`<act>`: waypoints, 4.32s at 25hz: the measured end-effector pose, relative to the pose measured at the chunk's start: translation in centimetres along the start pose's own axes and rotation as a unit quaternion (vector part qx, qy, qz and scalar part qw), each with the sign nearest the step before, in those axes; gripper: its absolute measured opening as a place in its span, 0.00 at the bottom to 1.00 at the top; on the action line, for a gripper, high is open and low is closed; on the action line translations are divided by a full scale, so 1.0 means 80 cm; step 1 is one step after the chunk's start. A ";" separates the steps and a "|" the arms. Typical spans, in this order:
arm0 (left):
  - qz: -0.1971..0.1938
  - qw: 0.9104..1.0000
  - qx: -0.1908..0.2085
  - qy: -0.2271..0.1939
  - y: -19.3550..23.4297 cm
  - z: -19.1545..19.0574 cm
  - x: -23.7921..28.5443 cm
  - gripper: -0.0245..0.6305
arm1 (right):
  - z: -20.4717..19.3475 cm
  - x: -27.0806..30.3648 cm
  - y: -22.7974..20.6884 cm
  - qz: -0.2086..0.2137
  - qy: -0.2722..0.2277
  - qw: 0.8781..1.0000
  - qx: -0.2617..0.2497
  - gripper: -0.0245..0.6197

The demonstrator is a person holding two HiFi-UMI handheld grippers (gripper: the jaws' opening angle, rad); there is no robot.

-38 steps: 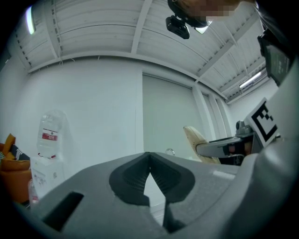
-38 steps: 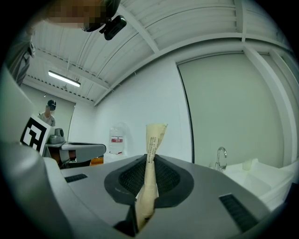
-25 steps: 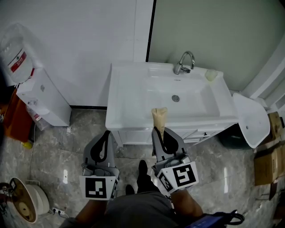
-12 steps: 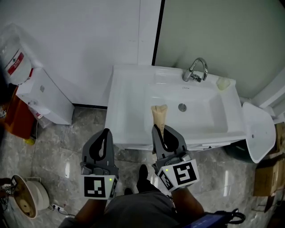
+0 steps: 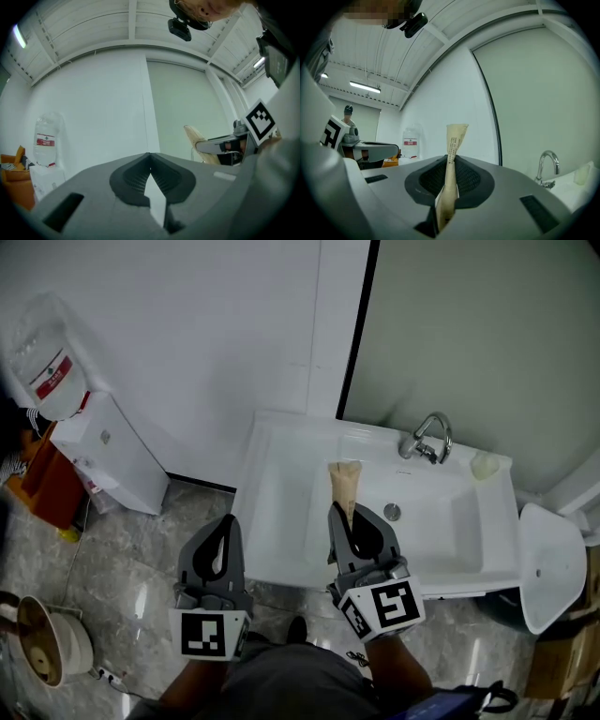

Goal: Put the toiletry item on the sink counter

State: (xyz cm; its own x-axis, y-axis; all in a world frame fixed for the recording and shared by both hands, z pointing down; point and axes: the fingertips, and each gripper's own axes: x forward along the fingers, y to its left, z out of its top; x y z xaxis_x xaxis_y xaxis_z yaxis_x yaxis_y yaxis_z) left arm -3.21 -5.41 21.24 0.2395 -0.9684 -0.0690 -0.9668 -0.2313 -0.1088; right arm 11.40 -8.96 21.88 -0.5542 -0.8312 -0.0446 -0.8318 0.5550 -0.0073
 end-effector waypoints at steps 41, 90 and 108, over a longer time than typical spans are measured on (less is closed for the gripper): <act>-0.017 0.996 -0.045 0.071 0.102 -0.117 0.170 0.05 | -0.104 0.180 -0.041 -0.001 0.101 0.995 0.018 0.09; -0.019 0.982 -0.054 0.182 0.165 -0.278 0.246 0.05 | -0.287 0.280 -0.058 -0.004 0.222 0.972 0.082 0.09; -0.030 0.975 -0.067 0.210 0.176 -0.325 0.266 0.05 | -0.340 0.298 -0.066 -0.018 0.260 0.961 0.093 0.09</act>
State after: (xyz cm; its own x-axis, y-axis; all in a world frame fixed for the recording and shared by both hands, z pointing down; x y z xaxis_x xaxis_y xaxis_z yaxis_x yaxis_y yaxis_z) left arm -14.06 -31.66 44.00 0.2652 -0.8988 0.3491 -0.9619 -0.2715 0.0318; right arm 1.76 -32.58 48.05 -0.5057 -0.7270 0.4645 -0.8577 0.4815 -0.1801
